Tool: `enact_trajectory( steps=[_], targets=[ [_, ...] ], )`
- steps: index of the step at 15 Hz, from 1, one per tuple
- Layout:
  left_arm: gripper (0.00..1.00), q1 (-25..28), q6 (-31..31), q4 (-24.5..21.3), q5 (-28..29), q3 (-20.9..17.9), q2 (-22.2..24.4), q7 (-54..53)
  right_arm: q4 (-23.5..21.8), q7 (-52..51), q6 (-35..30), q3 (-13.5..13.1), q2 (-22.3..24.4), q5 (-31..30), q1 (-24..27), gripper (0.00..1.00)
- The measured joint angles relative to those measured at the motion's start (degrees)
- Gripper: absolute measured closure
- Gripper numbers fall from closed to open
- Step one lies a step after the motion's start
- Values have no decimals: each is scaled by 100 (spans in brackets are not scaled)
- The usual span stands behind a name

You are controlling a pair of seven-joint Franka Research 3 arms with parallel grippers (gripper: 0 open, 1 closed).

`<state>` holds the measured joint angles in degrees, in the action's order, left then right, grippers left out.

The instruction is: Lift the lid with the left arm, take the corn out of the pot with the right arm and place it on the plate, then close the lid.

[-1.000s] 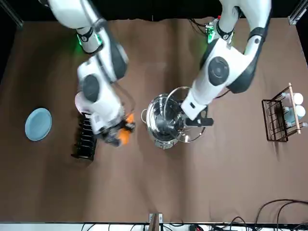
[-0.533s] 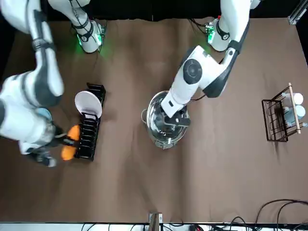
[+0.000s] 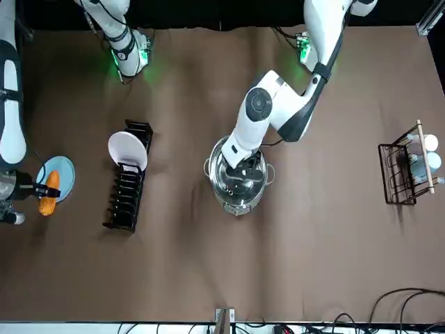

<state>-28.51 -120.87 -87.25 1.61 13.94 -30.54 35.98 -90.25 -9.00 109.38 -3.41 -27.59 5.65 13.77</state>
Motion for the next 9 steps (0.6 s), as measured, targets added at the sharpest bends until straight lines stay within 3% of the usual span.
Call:
enact_trajectory(
  steps=[5,9],
  targets=[
    [49,-13,-7,-1,64,-11,-88,3,-1143,-1199,1184,4,-1,-104,592,60],
    [49,-22,-7,-2,95,-7,-111,3,-1520,-2132,1416,6,0,-109,1054,60]
  ],
)
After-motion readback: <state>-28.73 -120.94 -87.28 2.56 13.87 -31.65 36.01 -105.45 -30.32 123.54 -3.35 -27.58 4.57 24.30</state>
